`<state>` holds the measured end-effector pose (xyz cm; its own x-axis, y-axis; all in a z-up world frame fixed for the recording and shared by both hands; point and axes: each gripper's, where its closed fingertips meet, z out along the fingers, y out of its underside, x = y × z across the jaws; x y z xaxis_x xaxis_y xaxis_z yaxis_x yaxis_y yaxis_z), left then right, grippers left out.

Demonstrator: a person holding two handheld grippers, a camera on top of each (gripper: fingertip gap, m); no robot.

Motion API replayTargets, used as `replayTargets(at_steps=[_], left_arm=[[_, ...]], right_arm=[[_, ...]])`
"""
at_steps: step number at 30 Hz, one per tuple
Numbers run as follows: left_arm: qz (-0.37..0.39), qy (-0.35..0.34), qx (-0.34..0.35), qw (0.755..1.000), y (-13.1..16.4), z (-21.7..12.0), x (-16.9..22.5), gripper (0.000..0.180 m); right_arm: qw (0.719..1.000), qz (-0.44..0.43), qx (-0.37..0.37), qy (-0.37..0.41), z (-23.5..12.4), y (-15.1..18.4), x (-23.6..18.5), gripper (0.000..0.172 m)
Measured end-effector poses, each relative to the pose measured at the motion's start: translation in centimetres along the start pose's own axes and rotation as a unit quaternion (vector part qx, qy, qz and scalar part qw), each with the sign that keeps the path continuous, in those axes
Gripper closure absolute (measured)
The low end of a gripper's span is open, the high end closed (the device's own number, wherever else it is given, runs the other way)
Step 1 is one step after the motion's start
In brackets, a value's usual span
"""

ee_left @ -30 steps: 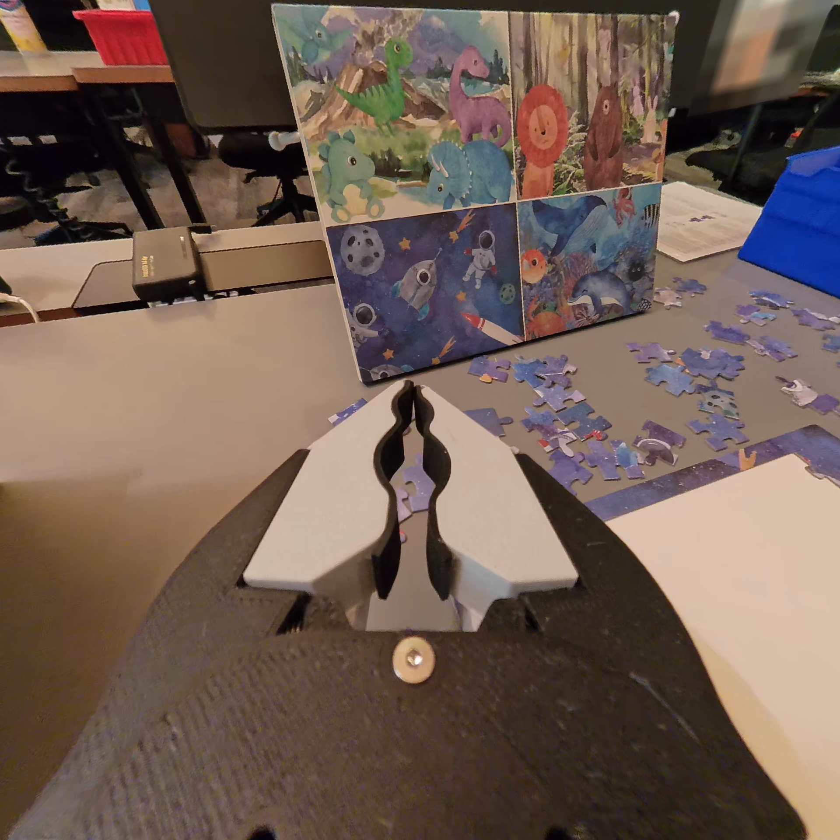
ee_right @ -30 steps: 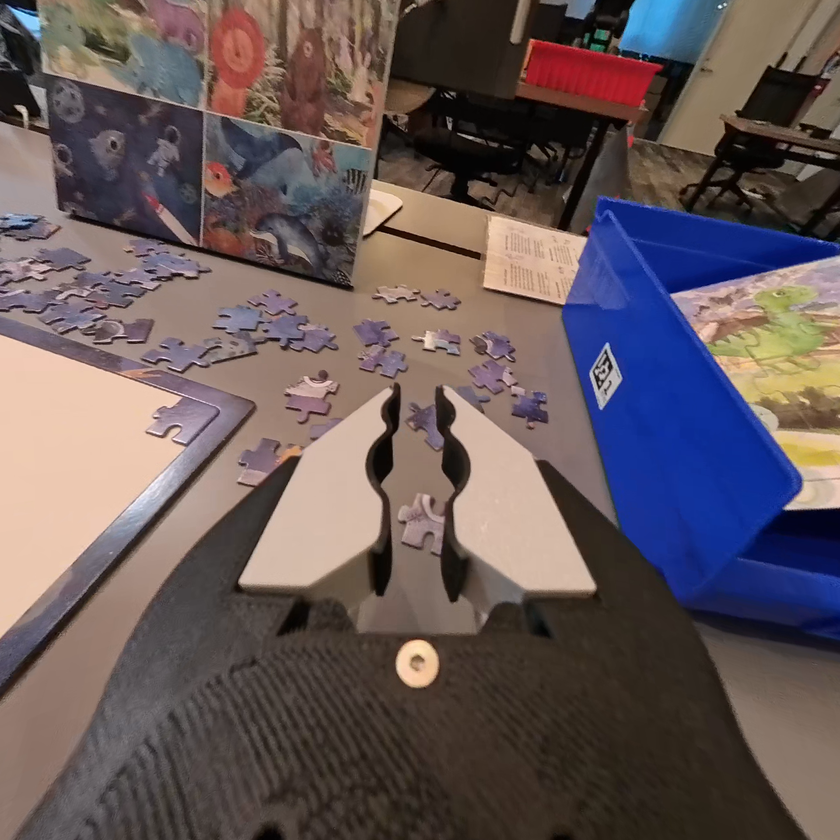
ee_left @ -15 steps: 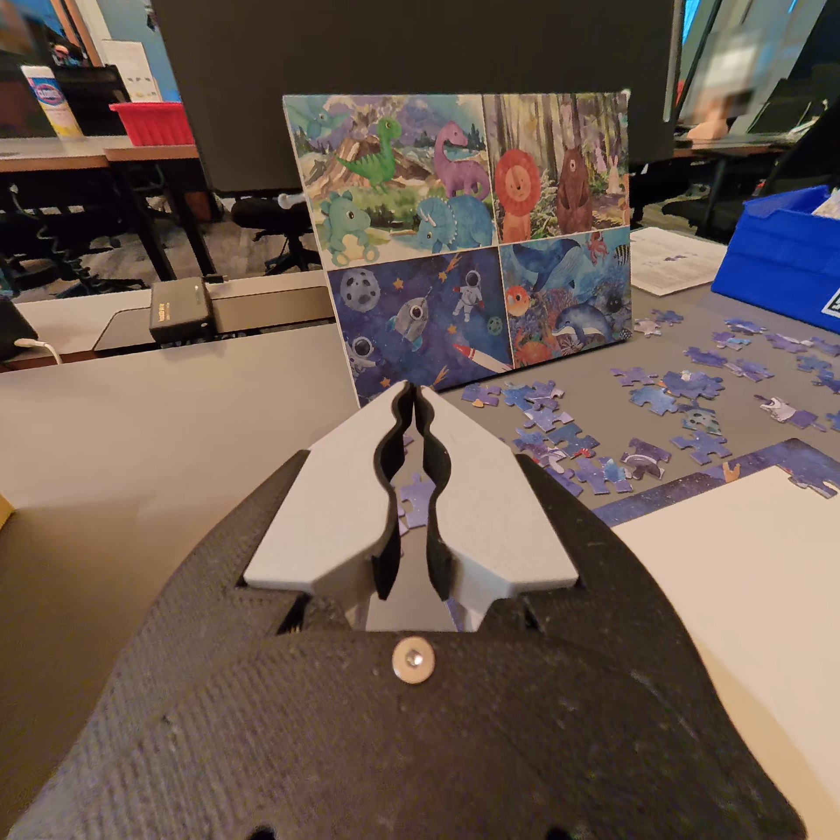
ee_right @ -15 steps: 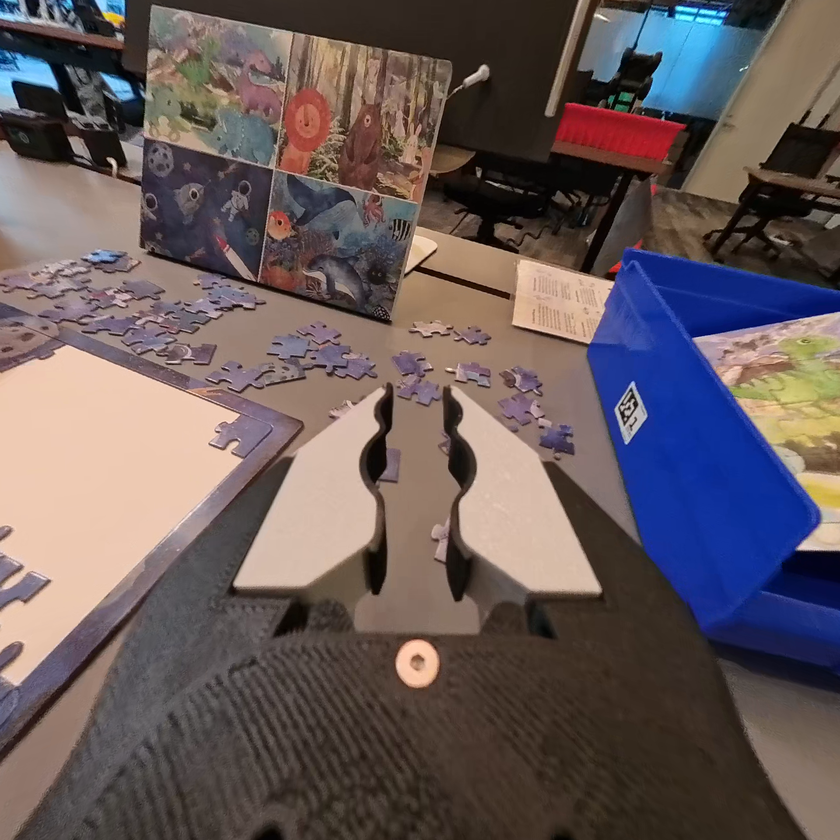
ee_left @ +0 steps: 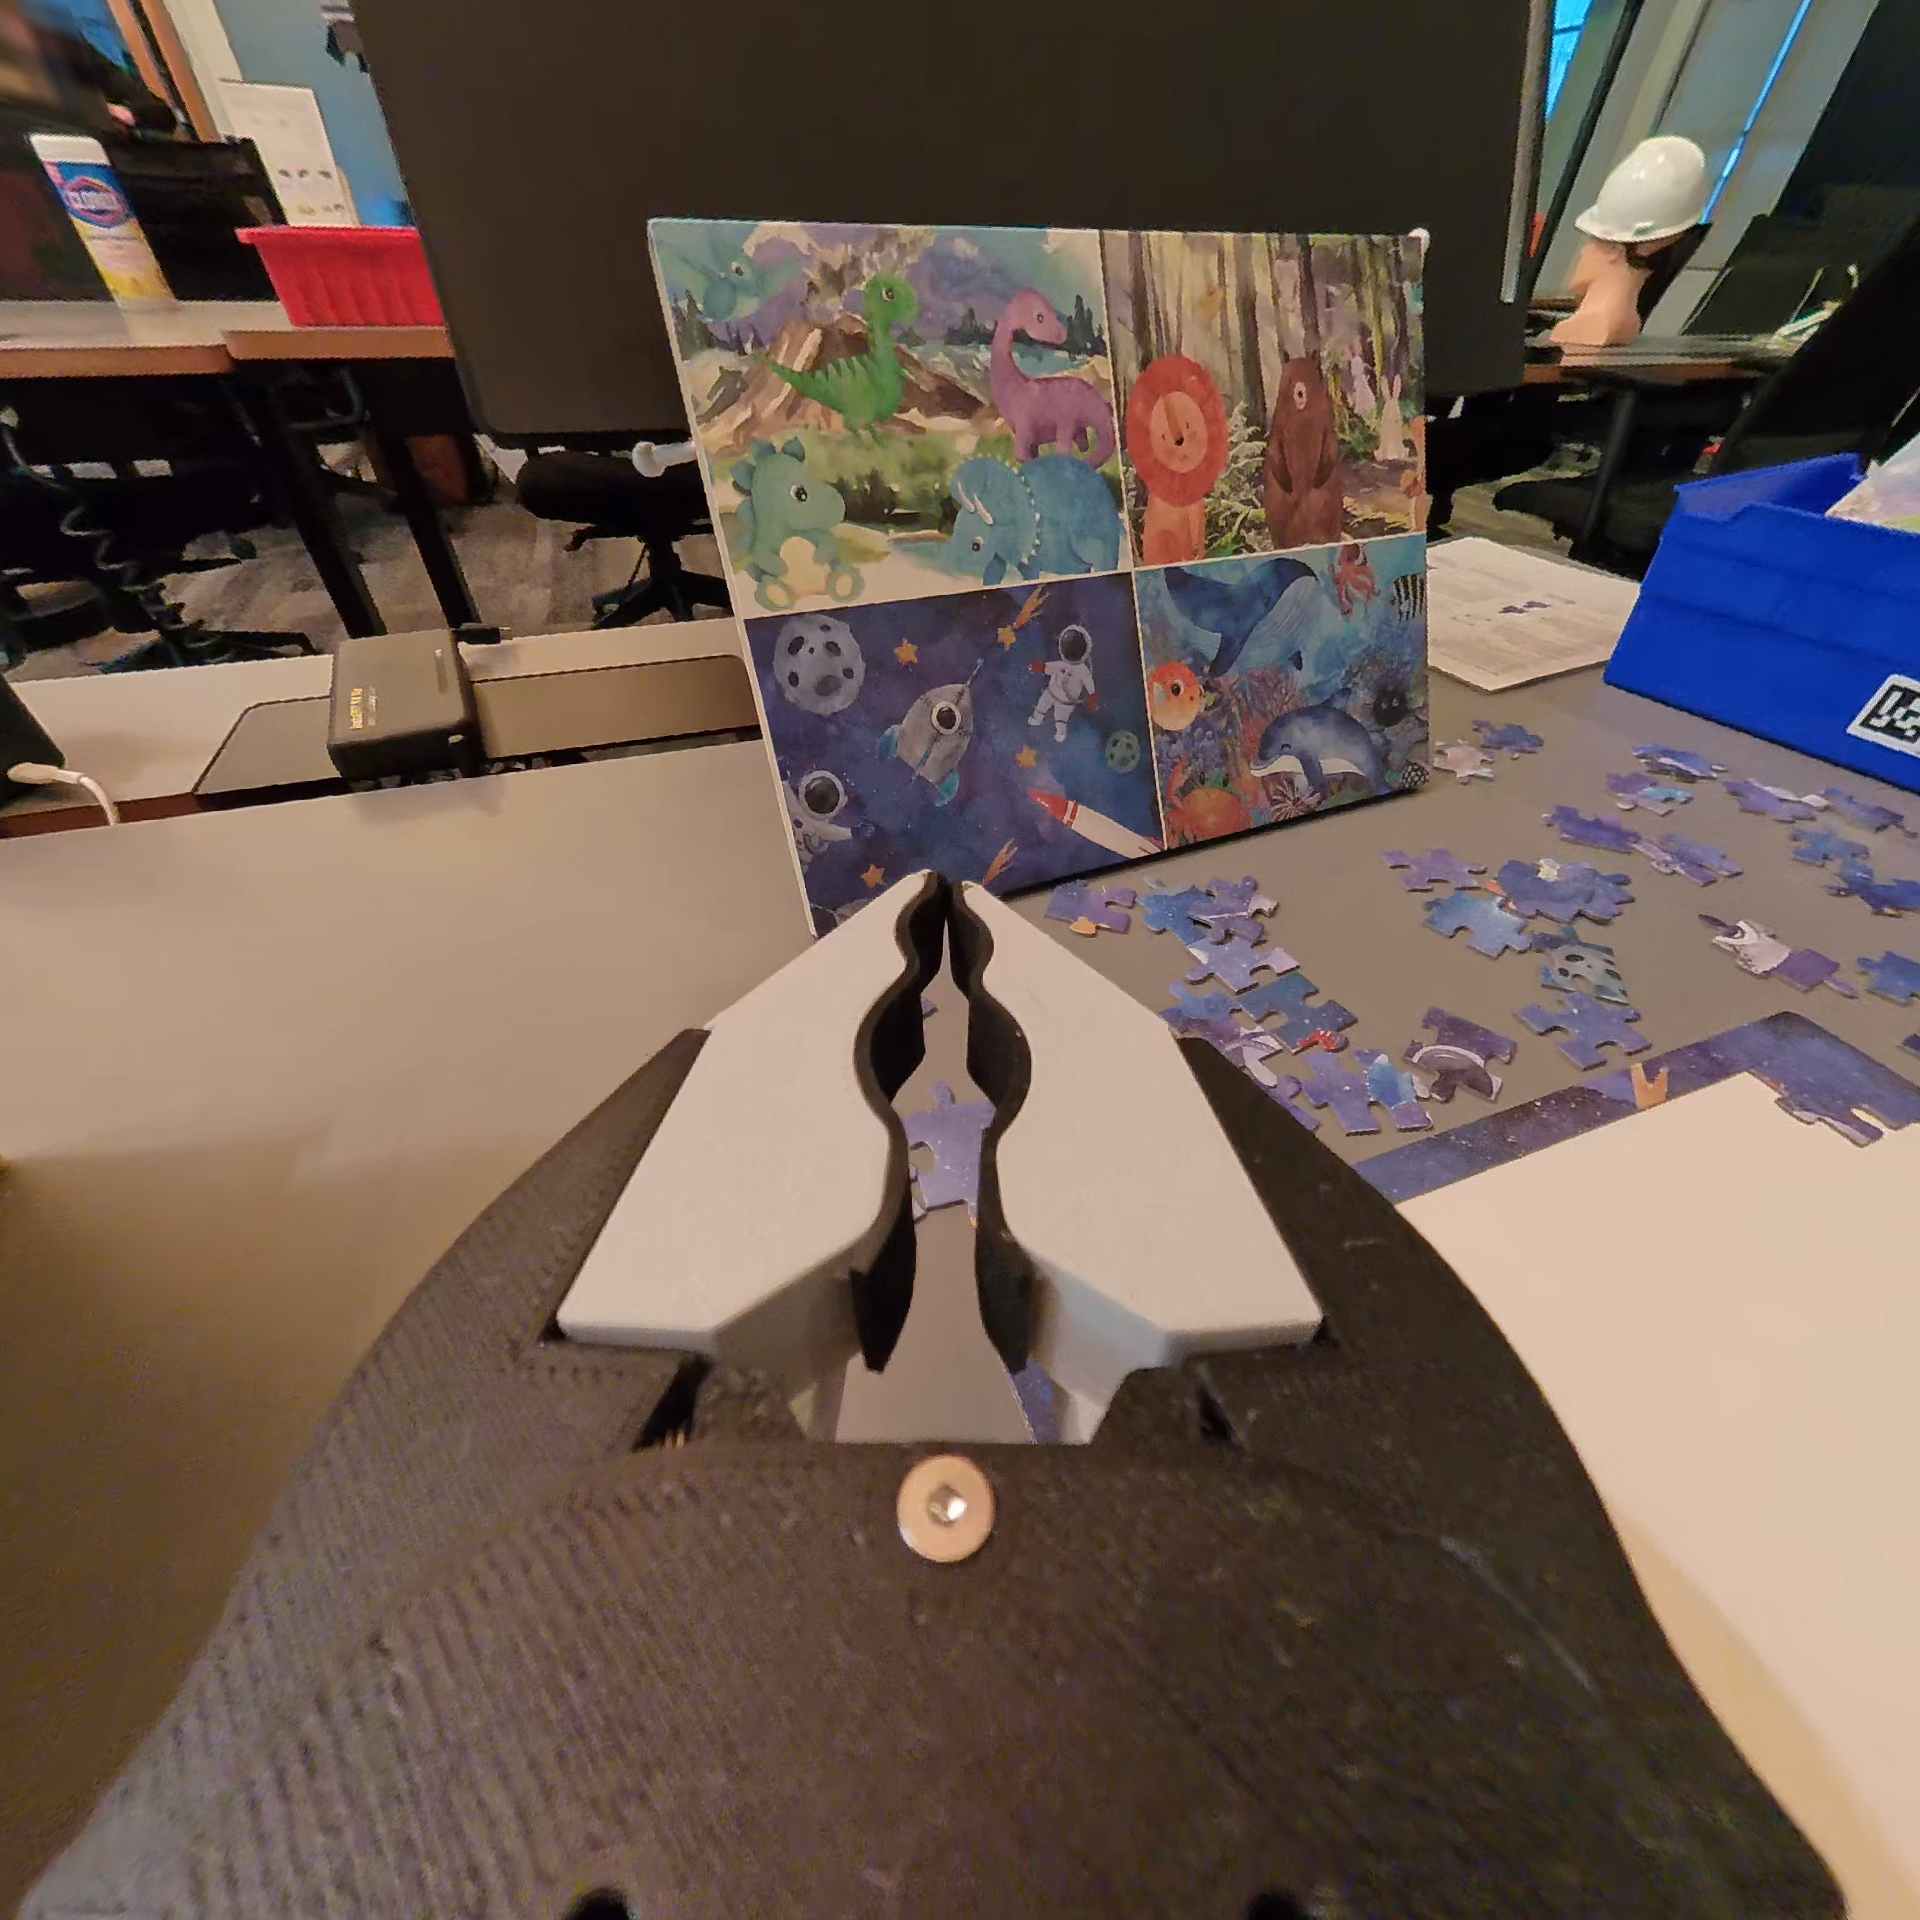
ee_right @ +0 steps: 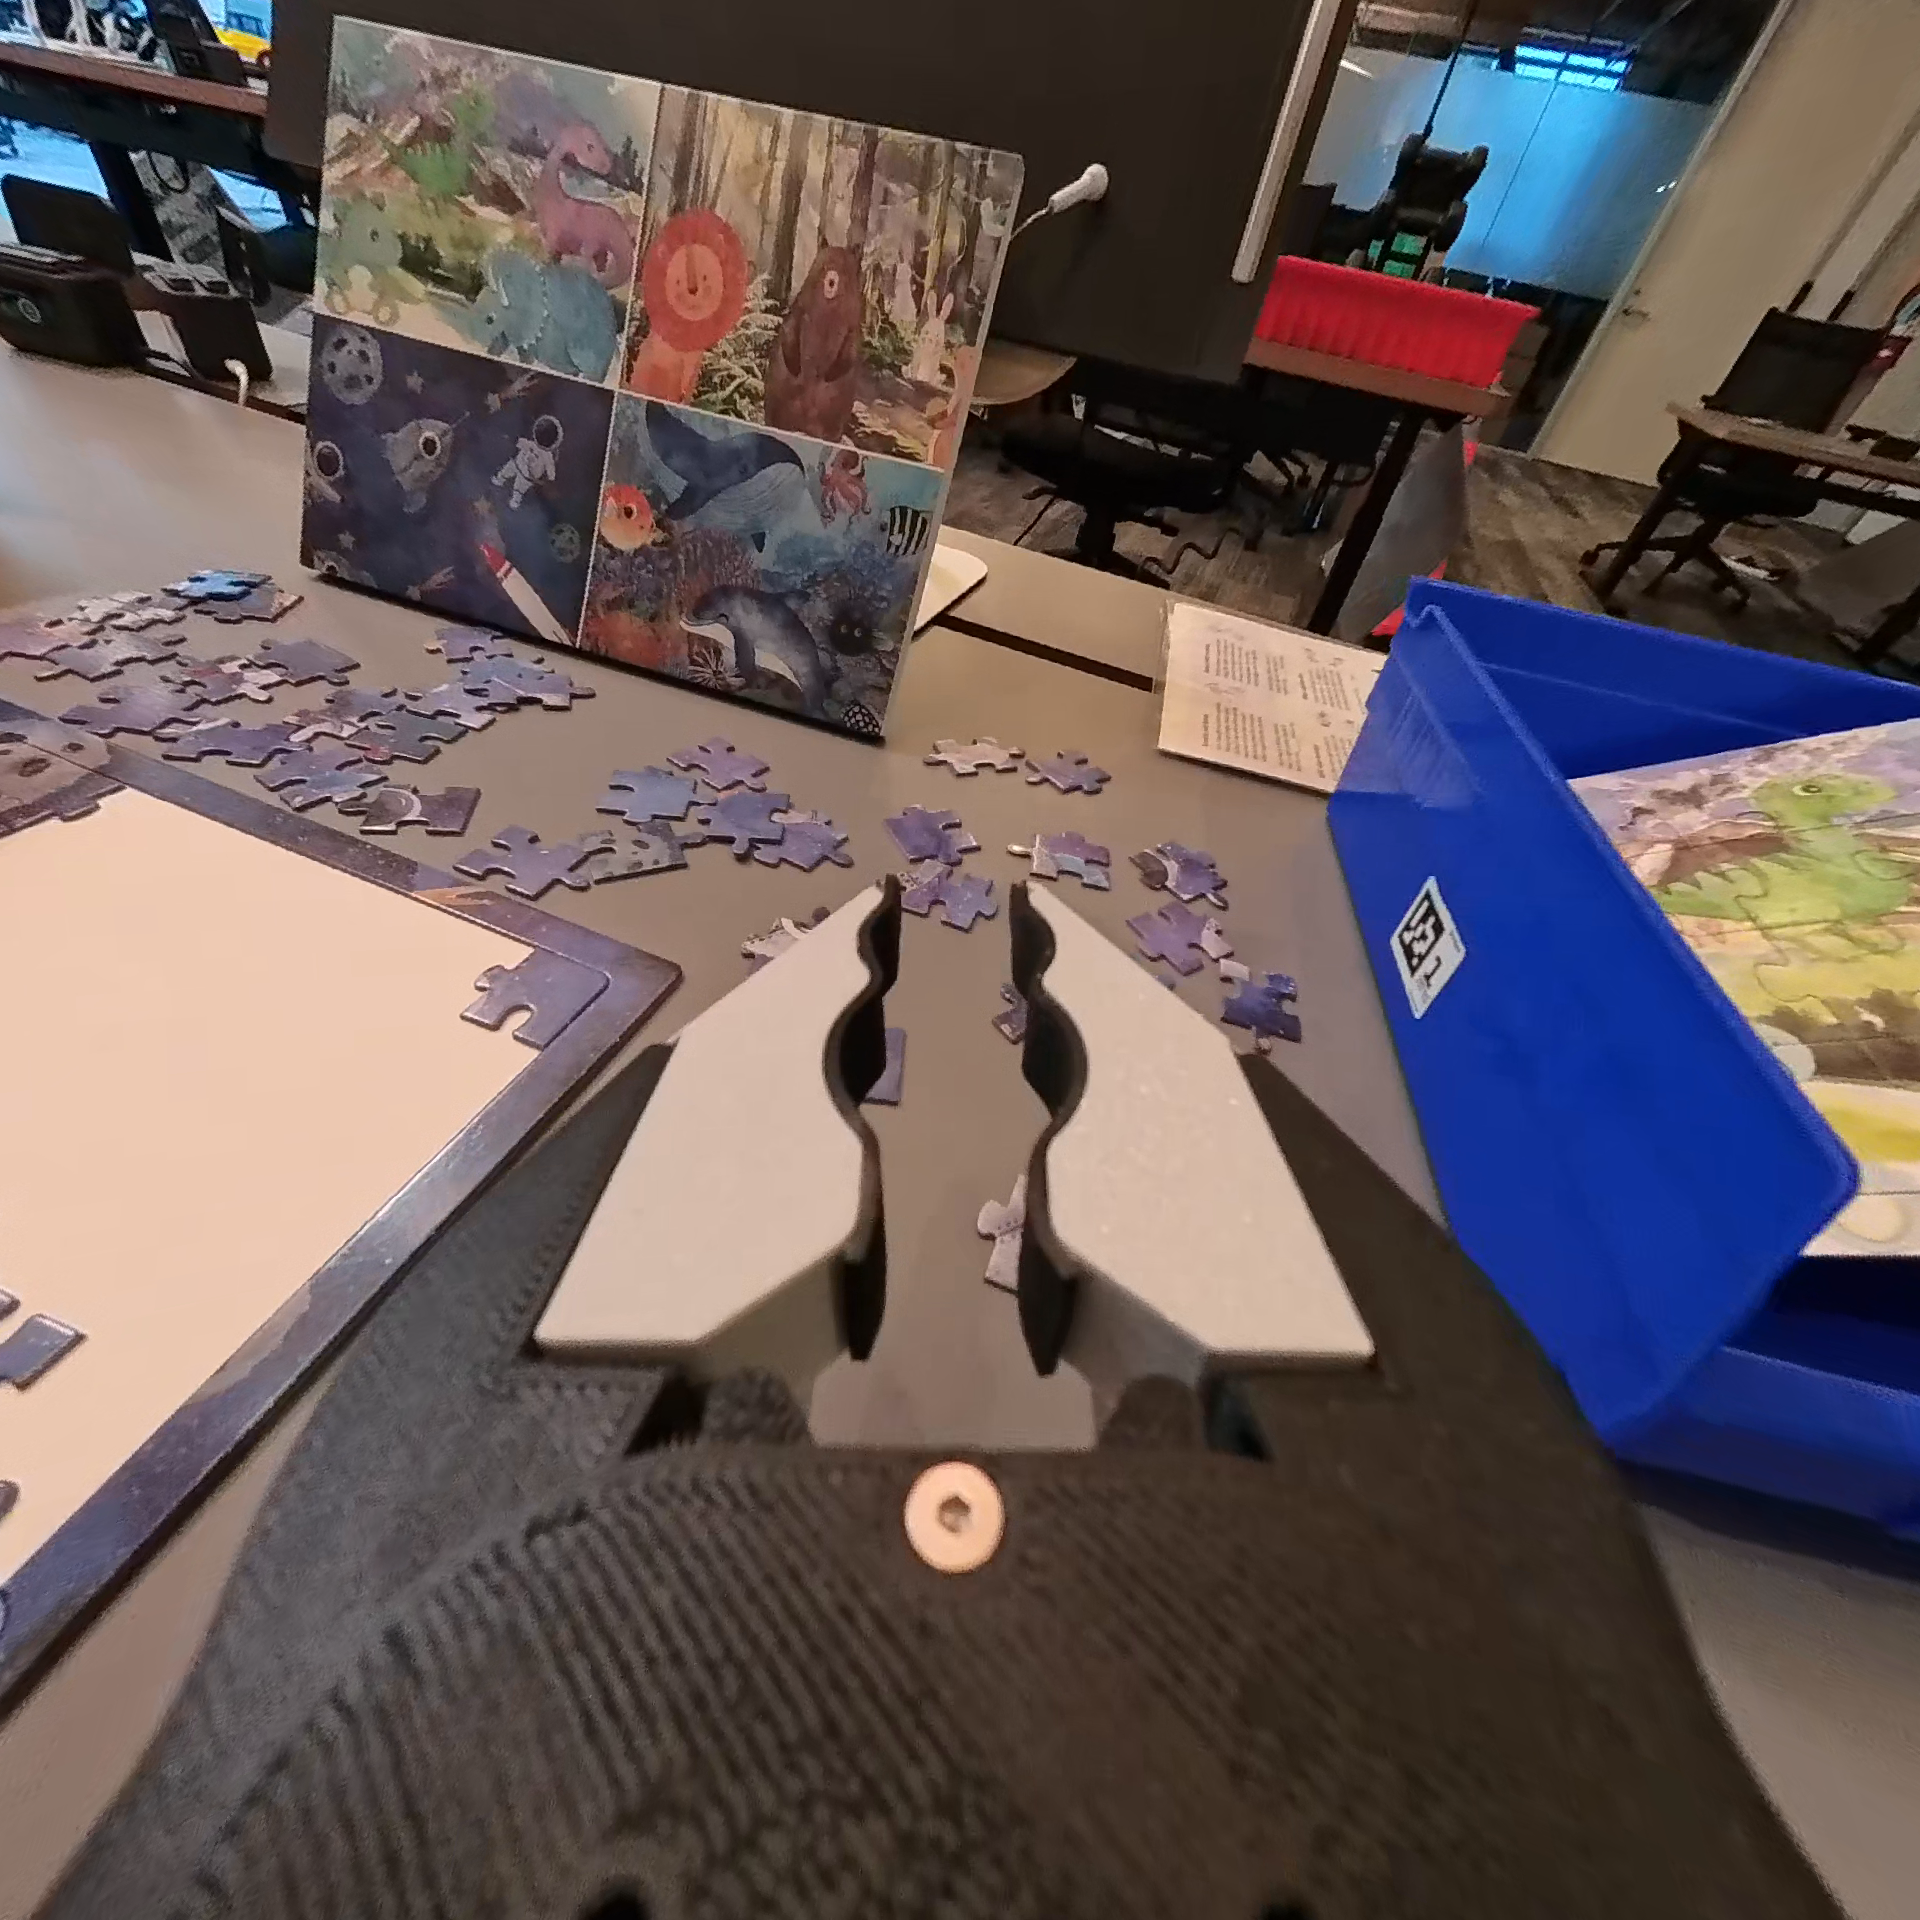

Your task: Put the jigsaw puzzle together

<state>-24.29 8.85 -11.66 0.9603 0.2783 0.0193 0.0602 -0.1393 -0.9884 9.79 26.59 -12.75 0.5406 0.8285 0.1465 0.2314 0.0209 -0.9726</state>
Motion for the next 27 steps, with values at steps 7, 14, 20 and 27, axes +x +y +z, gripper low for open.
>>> replayTargets(at_steps=[7,14,20,27], left_arm=[[0.0,-0.005,0.0,1.0,0.1,0.0,-0.3,0.18],[0.005,0.0,-0.006,1.0,0.4,0.2,0.1,0.18],[-0.002,-0.002,-0.007,1.0,0.5,0.2,-0.3,0.18],[-0.011,0.007,-0.007,1.0,0.6,0.2,0.0,0.18]], right_arm=[[0.998,0.044,0.05,0.006,-1.1,-1.5,1.3,0.155],[0.998,0.044,0.047,-0.018,-1.2,-1.4,0.2,0.153],[0.999,0.028,0.04,-0.017,-0.9,-1.4,-0.1,0.153],[0.997,0.044,0.056,-0.027,-1.4,-1.8,-0.4,0.154]])
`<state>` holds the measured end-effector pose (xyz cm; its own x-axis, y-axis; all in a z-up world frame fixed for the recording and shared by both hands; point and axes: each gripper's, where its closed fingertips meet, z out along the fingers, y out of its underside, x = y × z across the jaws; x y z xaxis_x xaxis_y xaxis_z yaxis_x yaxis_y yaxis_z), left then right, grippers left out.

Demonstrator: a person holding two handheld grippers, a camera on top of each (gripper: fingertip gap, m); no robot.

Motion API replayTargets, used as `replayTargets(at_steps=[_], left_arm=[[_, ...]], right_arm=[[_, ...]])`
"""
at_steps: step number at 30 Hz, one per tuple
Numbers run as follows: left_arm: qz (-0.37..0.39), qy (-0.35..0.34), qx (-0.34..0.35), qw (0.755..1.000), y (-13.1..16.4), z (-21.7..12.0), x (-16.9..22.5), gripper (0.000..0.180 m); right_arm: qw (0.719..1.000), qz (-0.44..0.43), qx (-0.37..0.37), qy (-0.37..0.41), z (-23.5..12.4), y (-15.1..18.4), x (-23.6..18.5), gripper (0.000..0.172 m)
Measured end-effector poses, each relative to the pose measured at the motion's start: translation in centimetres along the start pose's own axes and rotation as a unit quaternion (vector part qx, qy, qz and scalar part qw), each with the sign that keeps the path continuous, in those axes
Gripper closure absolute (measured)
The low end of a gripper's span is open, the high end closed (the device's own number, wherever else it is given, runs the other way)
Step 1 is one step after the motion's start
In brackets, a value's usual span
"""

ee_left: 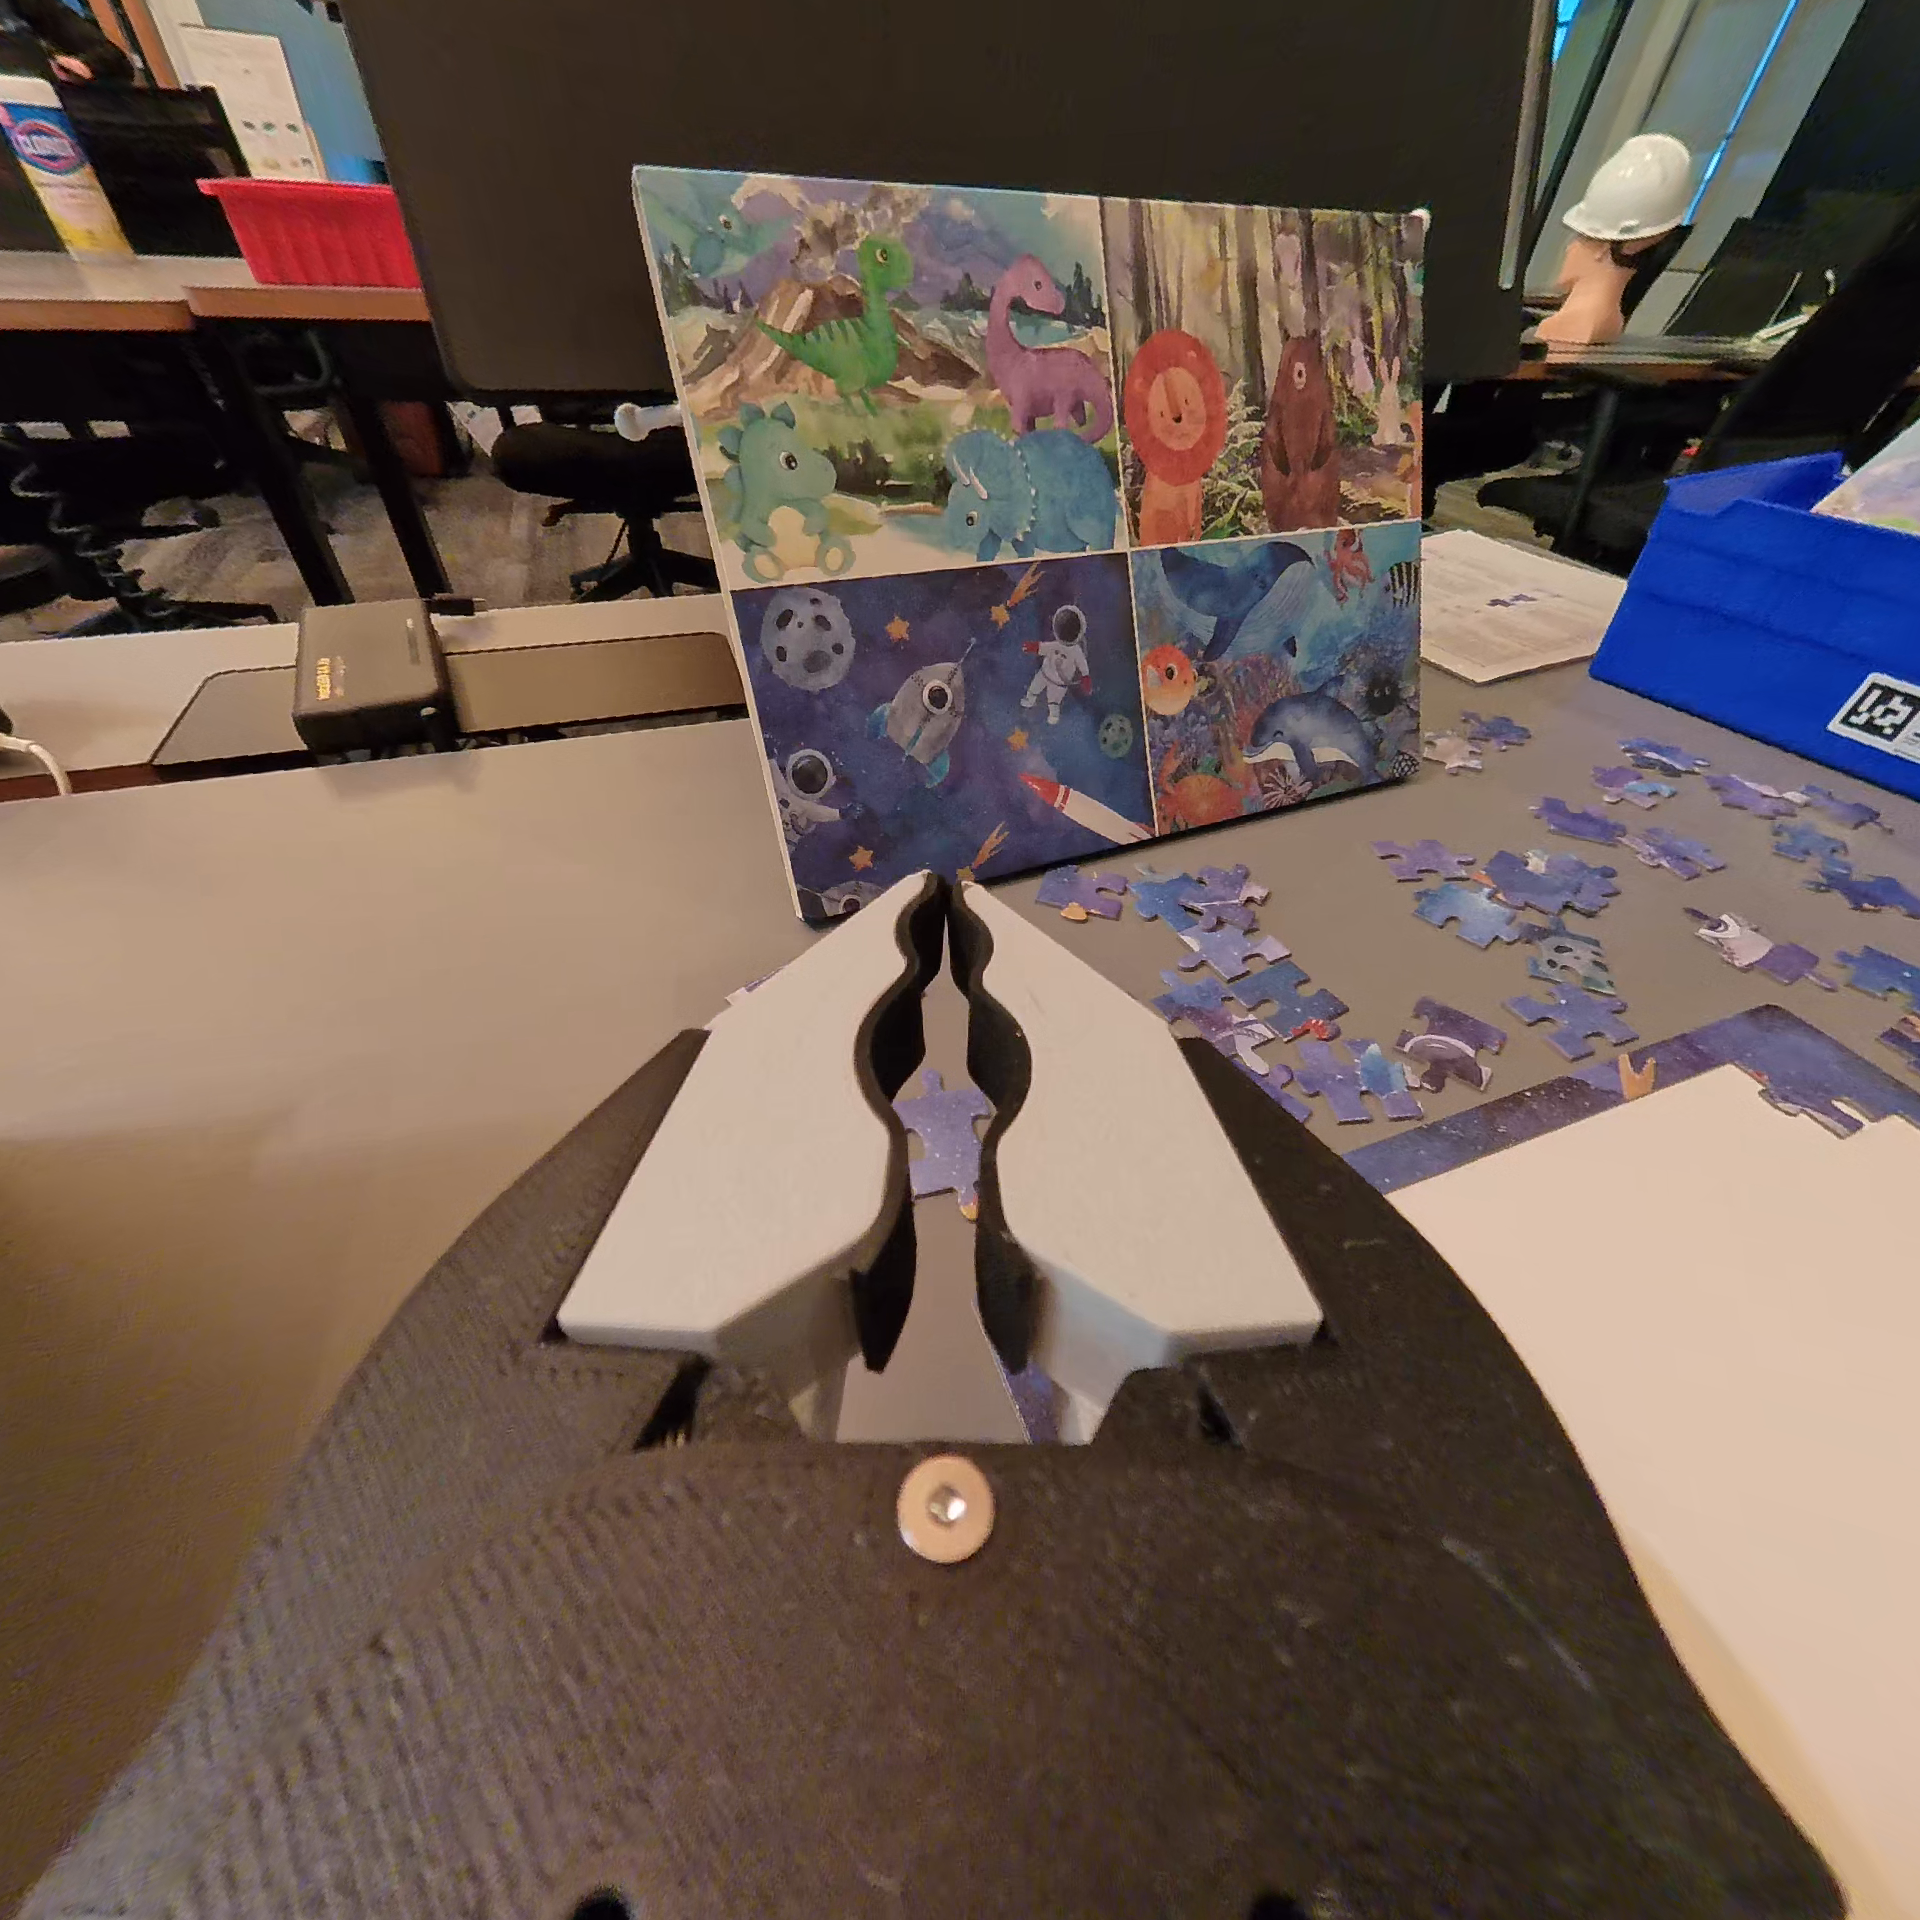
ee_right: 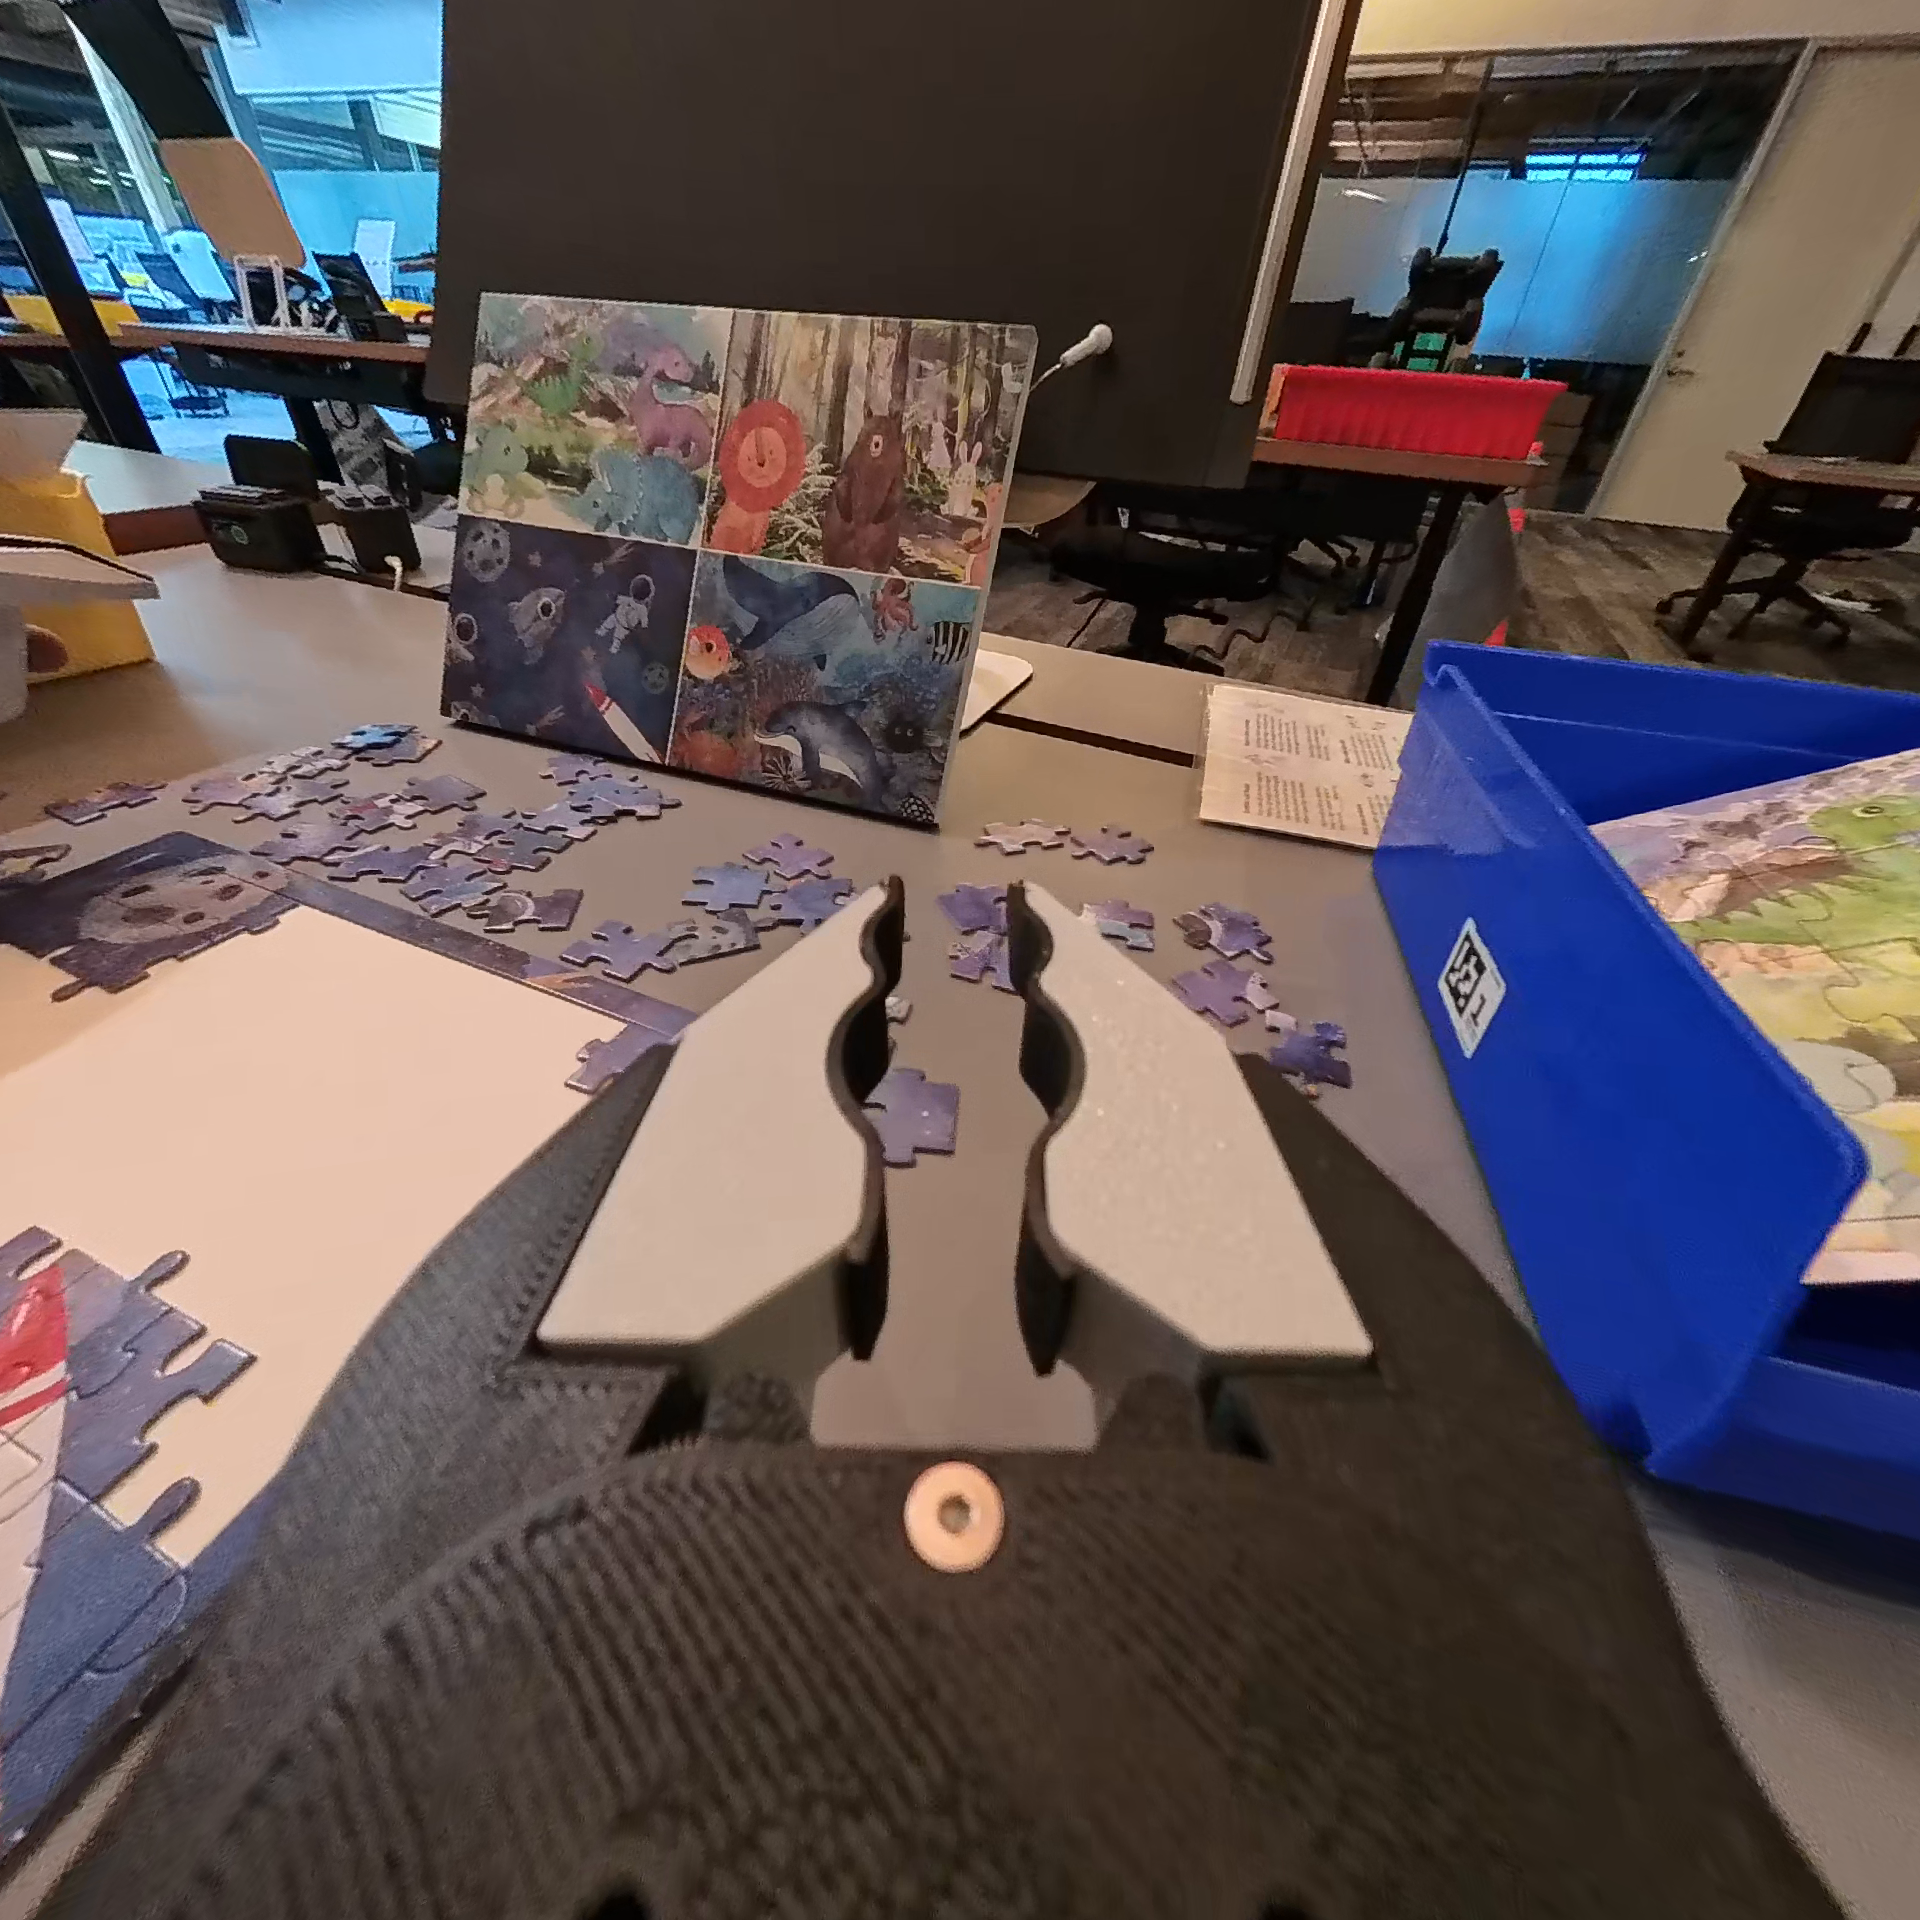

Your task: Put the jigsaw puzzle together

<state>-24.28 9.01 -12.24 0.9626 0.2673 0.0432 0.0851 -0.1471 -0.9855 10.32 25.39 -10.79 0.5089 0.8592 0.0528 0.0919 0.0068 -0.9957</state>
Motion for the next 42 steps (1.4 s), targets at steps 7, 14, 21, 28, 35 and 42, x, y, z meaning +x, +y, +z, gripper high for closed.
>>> replayTargets(at_steps=[7,14,21,28,35,42], left_arm=[[-0.003,-0.001,0.005,1.0,-0.1,-0.1,-0.2,0.18],[-0.001,0.003,0.008,1.0,-0.2,-0.1,0.0,0.18],[0.0,0.002,0.01,1.0,-0.3,-0.1,-0.1,0.18],[0.014,0.001,0.008,1.0,-0.1,-0.1,0.2,0.18],[0.002,0.011,0.009,1.0,-0.1,-0.1,0.5,0.18],[0.013,0.019,0.007,1.0,0.0,0.0,1.1,0.18]], right_arm=[[1.0,-0.009,-0.004,0.002,0.2,0.0,0.0,0.154],[1.0,-0.021,-0.004,-0.002,0.1,0.0,-0.6,0.155],[1.0,-0.013,-0.004,-0.002,0.1,0.0,-0.3,0.154],[1.0,-0.016,-0.011,-0.011,0.3,0.3,-0.7,0.154],[0.992,-0.033,-0.072,-0.099,2.3,2.6,-4.1,0.133],[0.976,-0.115,-0.123,-0.14,8.4,1.4,-4.2,0.122]])
